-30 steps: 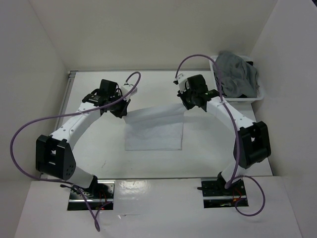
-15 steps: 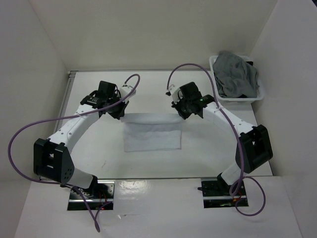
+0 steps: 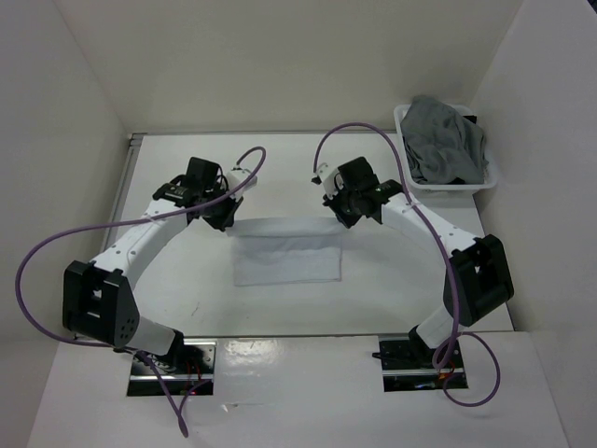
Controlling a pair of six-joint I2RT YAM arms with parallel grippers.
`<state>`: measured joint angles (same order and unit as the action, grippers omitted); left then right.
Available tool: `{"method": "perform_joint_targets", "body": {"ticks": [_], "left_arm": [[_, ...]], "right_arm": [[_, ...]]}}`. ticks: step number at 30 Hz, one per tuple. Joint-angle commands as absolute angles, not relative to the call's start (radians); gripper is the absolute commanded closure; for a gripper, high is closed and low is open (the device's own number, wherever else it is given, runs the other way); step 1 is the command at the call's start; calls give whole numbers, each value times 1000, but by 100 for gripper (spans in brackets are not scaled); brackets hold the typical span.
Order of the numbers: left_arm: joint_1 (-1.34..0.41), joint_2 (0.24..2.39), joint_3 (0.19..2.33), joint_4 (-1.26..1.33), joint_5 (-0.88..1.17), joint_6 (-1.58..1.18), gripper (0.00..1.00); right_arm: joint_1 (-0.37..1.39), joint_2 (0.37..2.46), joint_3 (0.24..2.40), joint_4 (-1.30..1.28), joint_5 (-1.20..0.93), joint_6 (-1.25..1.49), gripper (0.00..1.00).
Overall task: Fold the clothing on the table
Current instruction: Fold the skirt
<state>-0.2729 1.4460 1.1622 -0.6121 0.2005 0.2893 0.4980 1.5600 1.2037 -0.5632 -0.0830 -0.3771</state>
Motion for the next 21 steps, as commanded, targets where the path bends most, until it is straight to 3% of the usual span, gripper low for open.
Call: {"method": "perform_joint_targets", "body": {"ticks": [1, 13, 21], "left_arm": [[-276, 1388, 1152, -646, 219, 331, 96], [-304, 1315, 1121, -684, 230, 350, 96], [-322, 1295, 1089, -729, 241, 405, 87]], "right_arm": [[508, 1525, 1195, -590, -75, -396, 100], [549, 1516, 1186, -621, -84, -396, 100], [580, 1516, 1186, -652, -84, -405, 100]]}}
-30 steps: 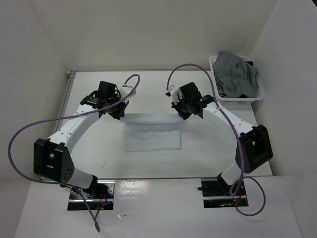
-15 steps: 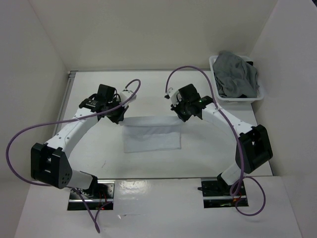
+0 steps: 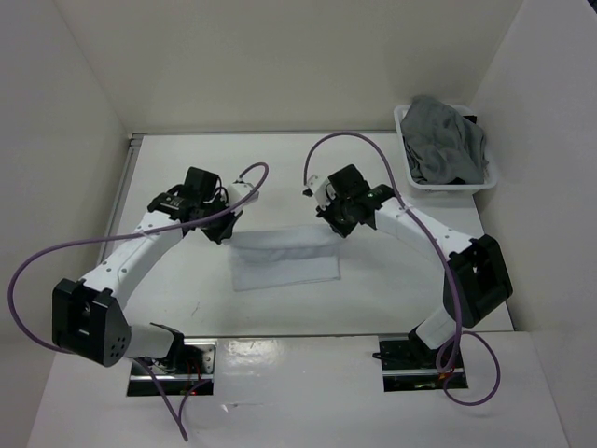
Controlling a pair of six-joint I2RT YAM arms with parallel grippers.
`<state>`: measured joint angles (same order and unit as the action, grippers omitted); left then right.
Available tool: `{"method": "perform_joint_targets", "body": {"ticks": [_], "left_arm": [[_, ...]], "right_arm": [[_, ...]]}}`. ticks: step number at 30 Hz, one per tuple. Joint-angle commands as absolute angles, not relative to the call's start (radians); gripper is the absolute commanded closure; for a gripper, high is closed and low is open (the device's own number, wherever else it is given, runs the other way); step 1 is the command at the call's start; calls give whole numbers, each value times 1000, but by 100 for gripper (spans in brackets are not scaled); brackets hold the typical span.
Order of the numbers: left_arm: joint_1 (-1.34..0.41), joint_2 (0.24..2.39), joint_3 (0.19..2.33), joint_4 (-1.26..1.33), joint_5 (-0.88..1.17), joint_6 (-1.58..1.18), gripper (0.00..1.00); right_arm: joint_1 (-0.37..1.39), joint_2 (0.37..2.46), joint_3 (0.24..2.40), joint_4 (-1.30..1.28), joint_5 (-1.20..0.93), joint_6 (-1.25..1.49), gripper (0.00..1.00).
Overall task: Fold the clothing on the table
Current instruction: Fold the skirt
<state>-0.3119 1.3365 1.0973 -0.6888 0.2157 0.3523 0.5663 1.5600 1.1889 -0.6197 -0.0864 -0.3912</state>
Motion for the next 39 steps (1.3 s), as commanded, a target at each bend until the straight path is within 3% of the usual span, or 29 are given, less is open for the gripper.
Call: {"method": "perform_joint_targets", "body": {"ticks": [1, 3, 7, 11, 16, 29, 33, 39], "left_arm": [[-322, 1295, 1080, -729, 253, 405, 87], [-331, 1276, 1080, -738, 253, 417, 84], [-331, 1267, 1071, -762, 253, 449, 78], [-341, 1247, 1071, -813, 279, 460, 64], [-341, 1227, 1071, -842, 288, 482, 56], [-341, 1247, 1049, -755, 203, 408, 56], [-341, 1336, 1049, -691, 140, 373, 57], [-341, 1489, 1069, -598, 69, 354, 57]], "right_arm": [[589, 1516, 1186, -663, -84, -414, 100], [589, 1516, 1186, -687, -100, -423, 93], [618, 1516, 1175, -727, -115, -460, 70], [618, 1536, 1166, -736, -87, -469, 57], [618, 1545, 1166, -736, -69, -469, 55], [618, 1605, 1186, -693, -49, -391, 48], [618, 1626, 1175, -672, -32, -358, 30], [627, 1684, 1164, -661, -11, -318, 19]]}}
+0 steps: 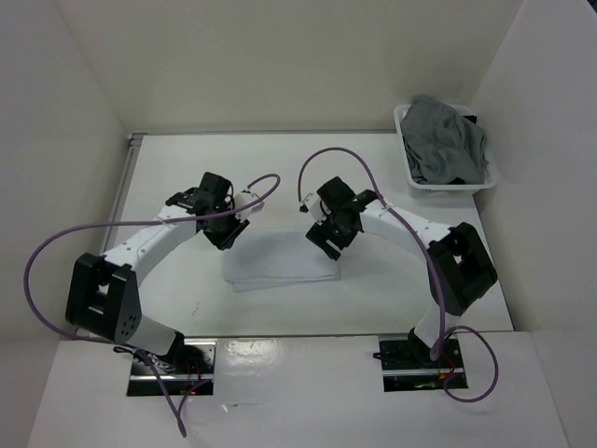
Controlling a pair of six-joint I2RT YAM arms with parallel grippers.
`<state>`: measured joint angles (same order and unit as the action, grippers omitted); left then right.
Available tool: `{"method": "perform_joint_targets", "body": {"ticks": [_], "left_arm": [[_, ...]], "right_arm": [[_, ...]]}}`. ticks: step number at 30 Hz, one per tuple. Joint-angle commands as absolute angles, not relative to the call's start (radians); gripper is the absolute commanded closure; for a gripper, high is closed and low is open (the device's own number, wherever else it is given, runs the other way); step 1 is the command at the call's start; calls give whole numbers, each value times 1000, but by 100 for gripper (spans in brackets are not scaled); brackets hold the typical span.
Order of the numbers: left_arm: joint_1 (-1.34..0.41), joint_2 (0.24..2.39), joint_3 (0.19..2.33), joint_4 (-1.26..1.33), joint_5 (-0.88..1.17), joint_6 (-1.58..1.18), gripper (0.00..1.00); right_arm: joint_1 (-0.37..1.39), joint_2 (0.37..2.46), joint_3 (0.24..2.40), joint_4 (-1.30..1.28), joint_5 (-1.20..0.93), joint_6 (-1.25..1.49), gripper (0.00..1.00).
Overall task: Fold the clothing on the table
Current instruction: Fold the skirt
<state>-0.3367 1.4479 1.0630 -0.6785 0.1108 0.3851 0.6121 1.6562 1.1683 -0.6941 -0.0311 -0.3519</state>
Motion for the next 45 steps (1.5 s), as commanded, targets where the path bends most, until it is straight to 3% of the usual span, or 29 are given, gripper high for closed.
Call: {"method": "perform_joint_targets", "body": {"ticks": [1, 11, 31, 45], "left_arm": [[-341, 1508, 1080, -586, 43, 345, 57], [-350, 1706, 1126, -500, 15, 288, 65], [-359, 1667, 1077, -561, -5, 288, 68], [-359, 1606, 1078, -627, 5, 288, 68]], "right_arm": [[627, 1684, 1155, -661, -11, -307, 16], [627, 1755, 1155, -652, 127, -247, 2], [565, 2005, 1338, -555, 330, -241, 2], [514, 2073, 1540, -552, 290, -298, 2]]}}
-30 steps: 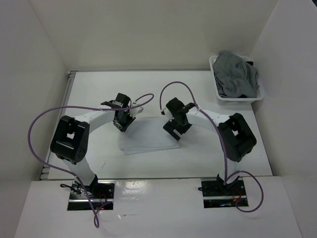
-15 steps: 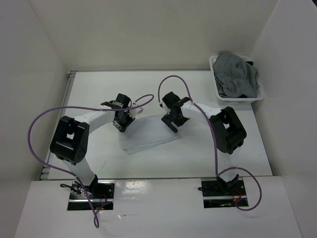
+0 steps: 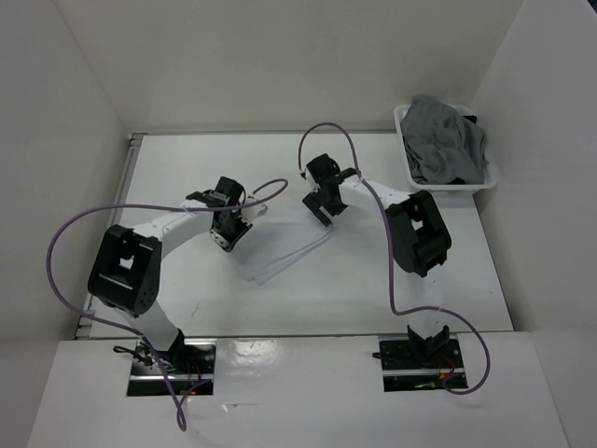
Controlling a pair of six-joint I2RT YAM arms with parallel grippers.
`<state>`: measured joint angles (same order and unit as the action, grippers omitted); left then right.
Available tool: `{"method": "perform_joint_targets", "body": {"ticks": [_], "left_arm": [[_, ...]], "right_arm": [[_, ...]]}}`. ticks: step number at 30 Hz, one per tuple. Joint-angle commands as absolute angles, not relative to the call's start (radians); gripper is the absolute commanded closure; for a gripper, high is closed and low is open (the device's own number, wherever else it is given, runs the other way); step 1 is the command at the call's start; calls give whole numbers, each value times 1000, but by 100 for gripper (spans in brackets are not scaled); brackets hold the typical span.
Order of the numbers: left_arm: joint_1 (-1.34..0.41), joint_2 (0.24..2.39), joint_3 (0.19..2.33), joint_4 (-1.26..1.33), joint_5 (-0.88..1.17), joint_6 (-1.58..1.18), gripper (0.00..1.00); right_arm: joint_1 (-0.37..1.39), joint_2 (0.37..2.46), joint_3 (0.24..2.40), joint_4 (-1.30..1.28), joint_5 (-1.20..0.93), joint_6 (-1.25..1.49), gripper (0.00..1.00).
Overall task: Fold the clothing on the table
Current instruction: Fold the skirt
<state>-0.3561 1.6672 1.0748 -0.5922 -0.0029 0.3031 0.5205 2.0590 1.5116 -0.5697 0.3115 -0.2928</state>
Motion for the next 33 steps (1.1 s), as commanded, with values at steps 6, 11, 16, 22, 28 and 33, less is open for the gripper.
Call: {"method": "perform_joint_targets", "body": {"ticks": [6, 11, 16, 22, 28, 33], "left_arm": [[-299, 1464, 1089, -606, 5, 279, 57], [-229, 1445, 1048, -549, 87, 291, 30], [-193, 1529, 1037, -516, 169, 331, 26], [-147, 1595, 1057, -505, 299, 368, 30], [-109, 1626, 1057, -485, 344, 406, 34], [-69, 1690, 1057, -476, 416, 426, 37]], "right_arm": [[514, 1873, 1459, -563, 167, -288, 2], [514, 1761, 1379, -554, 126, -288, 2], [514, 1738, 1338, -543, 104, -288, 2], [505, 1738, 1308, -534, 95, -279, 2], [505, 1729, 1308, -525, 72, -279, 2], [505, 1720, 1308, -525, 63, -270, 2]]}}
